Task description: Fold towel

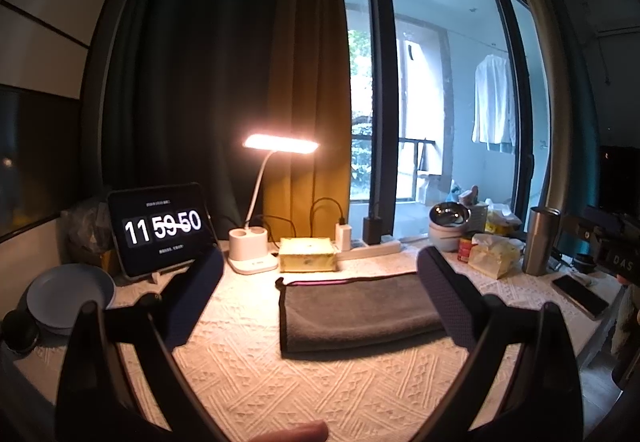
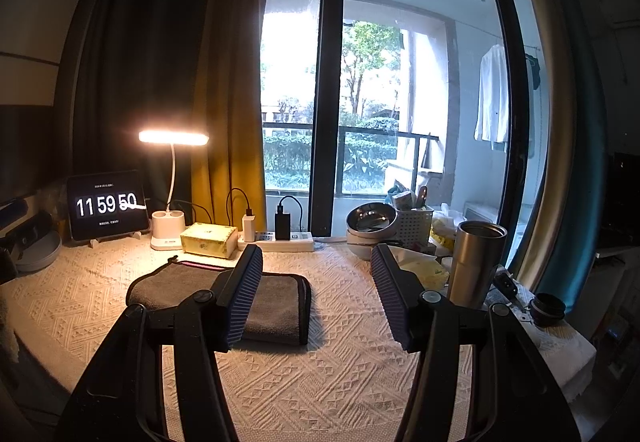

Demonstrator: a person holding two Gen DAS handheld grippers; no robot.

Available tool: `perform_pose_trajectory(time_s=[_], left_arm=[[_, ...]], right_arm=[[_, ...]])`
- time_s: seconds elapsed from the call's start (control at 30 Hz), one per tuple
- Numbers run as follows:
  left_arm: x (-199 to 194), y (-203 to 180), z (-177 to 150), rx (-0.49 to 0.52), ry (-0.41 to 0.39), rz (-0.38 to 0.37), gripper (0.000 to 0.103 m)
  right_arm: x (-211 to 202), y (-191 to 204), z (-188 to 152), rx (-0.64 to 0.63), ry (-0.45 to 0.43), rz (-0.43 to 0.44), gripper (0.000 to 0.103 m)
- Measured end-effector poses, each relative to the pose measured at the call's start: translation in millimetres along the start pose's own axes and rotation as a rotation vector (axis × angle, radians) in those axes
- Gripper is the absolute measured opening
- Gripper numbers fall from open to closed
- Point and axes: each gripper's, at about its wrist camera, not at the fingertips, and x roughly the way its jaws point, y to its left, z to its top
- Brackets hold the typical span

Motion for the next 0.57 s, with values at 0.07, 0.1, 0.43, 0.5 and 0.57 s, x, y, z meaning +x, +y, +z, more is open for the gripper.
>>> perform_pose_trajectory(time_s=[0.07, 0.1, 0.43, 0.5, 0.57], left_arm=[[-0.2, -0.6, -0.3, -0.001, 0.000, -0.001, 0.098], [-0.4, -1.0, -0.5, -0.001, 0.000, -0.002, 0.098], [-2.5, -4.9, -2.6, 0.001, -0.005, -0.020, 0.098], [-3.0, -5.2, -2.4, 0.010, -0.022, -0.025, 0.098], [-1.9, -7.2, -1.7, 0.041, -0.045, -0.007, 0.098]], right_arm=[[0.0, 0.1, -0.1, 0.000, 0.000, 0.000, 0.060], [0.0, 0.0, -0.1, 0.000, 0.000, 0.000, 0.060], [0.7, 3.0, 0.6, -0.002, -0.002, 0.003, 0.060], [0.4, 5.5, 1.0, -0.002, -0.005, 0.008, 0.060], [1.3, 8.1, 1.6, -0.006, -0.006, 0.019, 0.060]])
